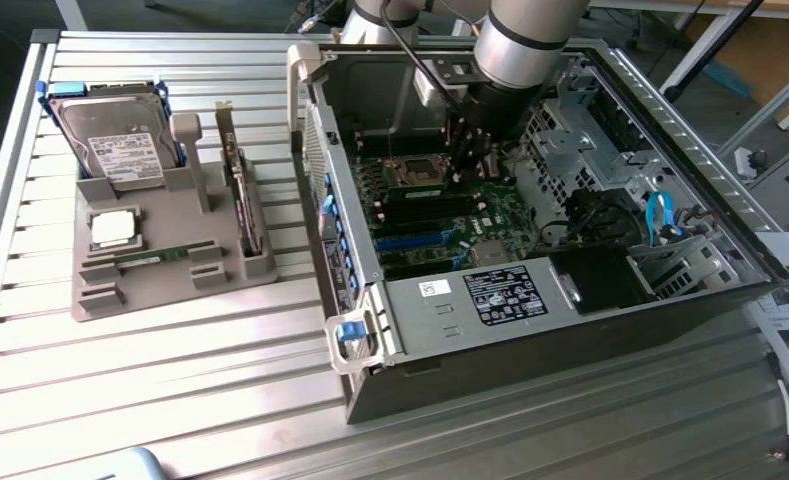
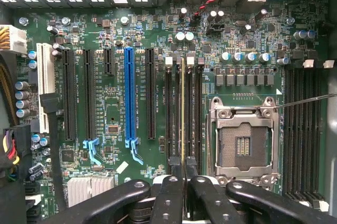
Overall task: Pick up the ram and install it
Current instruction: 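Insert the ram into the slot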
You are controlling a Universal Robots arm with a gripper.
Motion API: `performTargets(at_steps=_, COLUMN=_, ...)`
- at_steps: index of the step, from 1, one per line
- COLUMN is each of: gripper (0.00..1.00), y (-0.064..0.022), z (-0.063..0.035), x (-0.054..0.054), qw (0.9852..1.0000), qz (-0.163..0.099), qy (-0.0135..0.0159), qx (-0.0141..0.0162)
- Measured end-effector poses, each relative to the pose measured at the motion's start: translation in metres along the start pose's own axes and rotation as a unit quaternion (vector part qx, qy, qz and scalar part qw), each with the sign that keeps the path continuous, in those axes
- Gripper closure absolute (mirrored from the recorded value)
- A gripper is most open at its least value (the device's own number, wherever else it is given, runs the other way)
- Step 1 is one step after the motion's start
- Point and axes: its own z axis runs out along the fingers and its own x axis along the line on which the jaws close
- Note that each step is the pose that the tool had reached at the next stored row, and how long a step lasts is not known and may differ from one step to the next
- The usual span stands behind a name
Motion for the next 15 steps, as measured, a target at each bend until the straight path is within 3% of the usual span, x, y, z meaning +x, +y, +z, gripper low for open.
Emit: performTargets(at_steps=15, gripper=0.88, y=-0.0003, z=-0.0002, x=0.0044, qw=1.0, qz=0.0, qy=0.0, qx=0.0)
